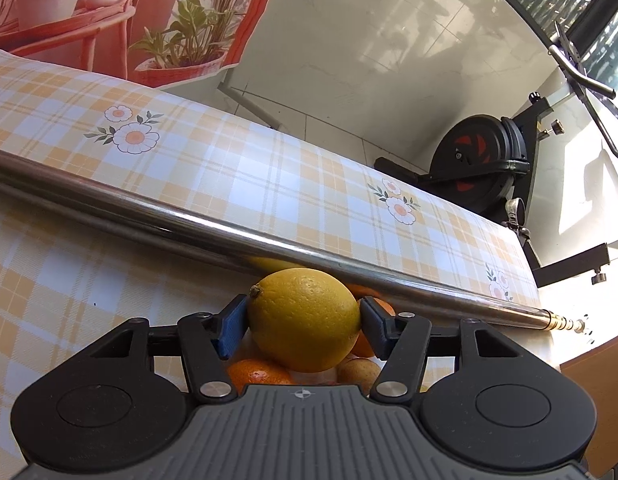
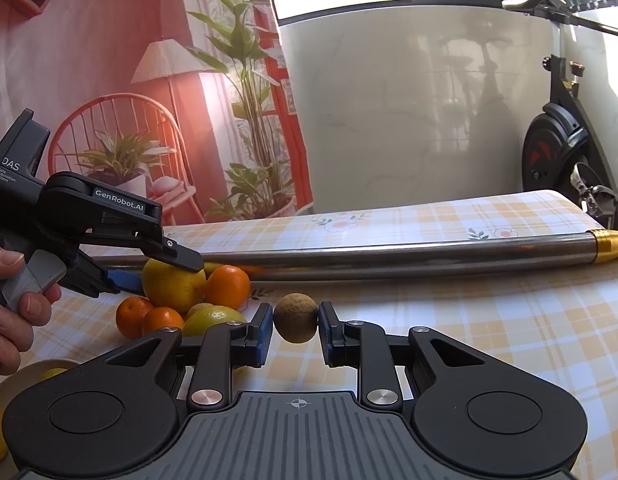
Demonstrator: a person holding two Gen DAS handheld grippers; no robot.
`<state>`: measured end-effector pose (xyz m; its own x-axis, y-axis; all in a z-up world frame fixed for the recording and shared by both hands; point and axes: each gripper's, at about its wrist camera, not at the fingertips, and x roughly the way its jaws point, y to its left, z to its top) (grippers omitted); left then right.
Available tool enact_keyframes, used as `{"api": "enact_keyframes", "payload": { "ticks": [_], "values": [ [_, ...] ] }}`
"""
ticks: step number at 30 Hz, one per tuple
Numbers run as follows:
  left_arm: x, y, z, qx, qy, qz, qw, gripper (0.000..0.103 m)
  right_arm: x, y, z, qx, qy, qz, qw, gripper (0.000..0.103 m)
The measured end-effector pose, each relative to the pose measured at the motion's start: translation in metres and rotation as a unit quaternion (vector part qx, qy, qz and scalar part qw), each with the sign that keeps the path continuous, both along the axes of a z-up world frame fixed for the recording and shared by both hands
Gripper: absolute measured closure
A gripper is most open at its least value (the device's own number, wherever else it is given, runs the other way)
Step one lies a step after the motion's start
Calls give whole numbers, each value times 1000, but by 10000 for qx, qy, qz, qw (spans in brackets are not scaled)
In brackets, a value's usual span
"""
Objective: Organize fruits
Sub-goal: 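Close the left gripper around a large yellow lemon and lift it, then carry the lemon over the white plate with the left gripper while the right gripper carries the kiwi there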
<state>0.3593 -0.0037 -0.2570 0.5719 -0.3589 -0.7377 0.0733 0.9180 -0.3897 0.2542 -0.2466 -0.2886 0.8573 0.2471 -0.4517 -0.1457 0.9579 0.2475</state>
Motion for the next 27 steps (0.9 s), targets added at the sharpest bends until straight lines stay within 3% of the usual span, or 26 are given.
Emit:
{"api": "enact_keyframes", "payload": {
  "ticks": [6, 11, 17, 27],
  "values": [
    [-18, 7, 25, 114, -400, -270, 9988, 41, 1, -2, -1, 67, -4, -5, 10000, 80],
    [-59, 15, 60, 558, -946, -857, 9902, 41, -1, -4, -1, 85, -28, -33, 10000, 80],
    [-108, 40, 78, 471, -1067, -926, 9888, 41, -2, -3, -1, 80, -22, -80, 9999, 80],
    [-159, 54, 81, 327, -1120, -888, 9892, 41, -13, 6, 7, -6, 204, -80, 9998, 81]
  ]
}}
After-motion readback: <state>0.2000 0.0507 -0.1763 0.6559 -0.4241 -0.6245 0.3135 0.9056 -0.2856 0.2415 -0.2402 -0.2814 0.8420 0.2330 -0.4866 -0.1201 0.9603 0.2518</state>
